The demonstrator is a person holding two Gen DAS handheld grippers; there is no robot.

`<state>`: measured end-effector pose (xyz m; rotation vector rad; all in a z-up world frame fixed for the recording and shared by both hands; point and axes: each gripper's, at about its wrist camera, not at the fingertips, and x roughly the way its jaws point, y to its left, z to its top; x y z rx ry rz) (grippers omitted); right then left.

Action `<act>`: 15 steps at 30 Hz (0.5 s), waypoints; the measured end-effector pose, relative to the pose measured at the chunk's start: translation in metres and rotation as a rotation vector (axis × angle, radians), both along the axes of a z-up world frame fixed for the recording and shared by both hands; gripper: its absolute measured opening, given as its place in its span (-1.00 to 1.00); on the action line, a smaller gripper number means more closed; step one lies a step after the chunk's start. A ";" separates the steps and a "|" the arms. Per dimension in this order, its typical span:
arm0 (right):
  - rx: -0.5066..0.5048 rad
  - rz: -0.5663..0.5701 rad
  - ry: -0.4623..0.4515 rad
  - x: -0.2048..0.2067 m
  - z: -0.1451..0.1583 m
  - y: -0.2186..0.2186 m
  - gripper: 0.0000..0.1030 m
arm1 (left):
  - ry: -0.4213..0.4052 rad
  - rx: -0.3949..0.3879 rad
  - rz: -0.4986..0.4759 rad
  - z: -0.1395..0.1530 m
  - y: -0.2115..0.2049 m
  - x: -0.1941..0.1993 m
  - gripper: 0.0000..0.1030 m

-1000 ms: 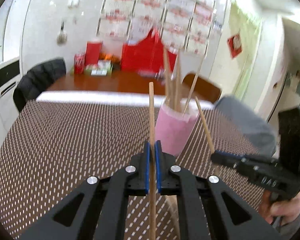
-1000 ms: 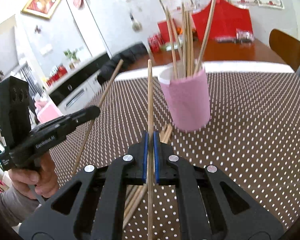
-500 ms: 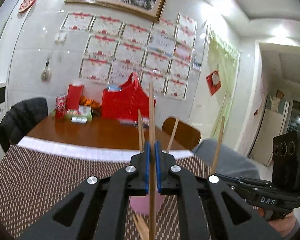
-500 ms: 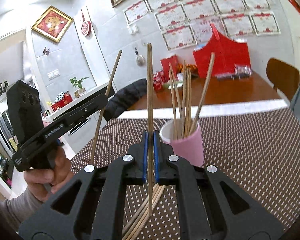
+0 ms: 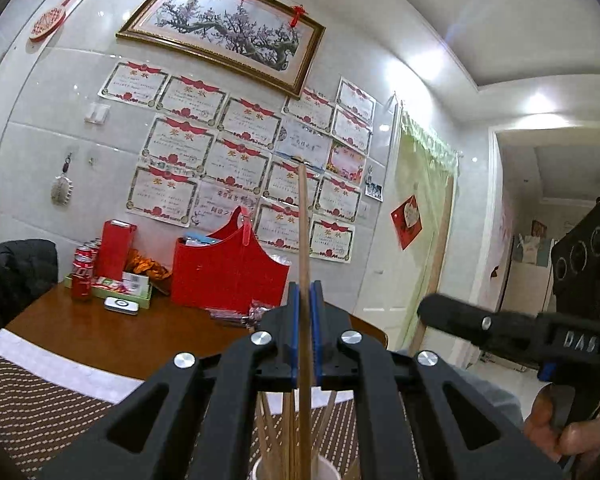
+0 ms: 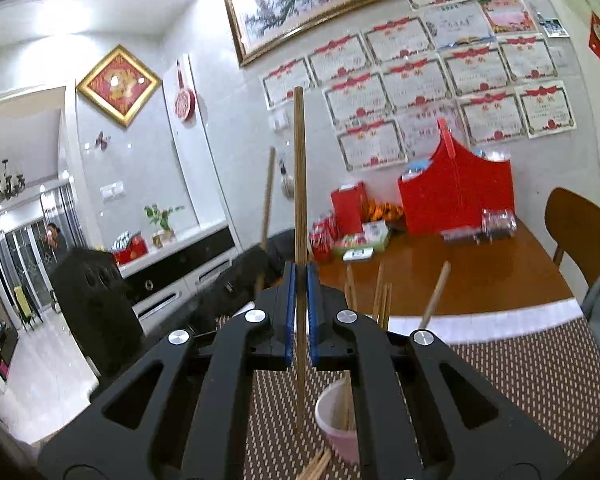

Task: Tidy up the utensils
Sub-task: 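Lift both held chopsticks upright above the pink cup, then drop both chopsticks into the pink cup by opening both grippers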

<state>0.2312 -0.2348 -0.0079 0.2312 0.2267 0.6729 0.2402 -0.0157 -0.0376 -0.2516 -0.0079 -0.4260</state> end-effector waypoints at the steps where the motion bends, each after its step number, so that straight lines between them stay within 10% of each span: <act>1: 0.004 -0.005 -0.004 0.008 0.002 -0.001 -0.89 | 0.000 -0.004 -0.003 -0.001 -0.001 0.005 -0.90; 15: 0.010 -0.026 0.080 0.054 -0.031 -0.017 -0.89 | 0.051 0.035 0.005 -0.038 -0.023 0.049 -0.90</act>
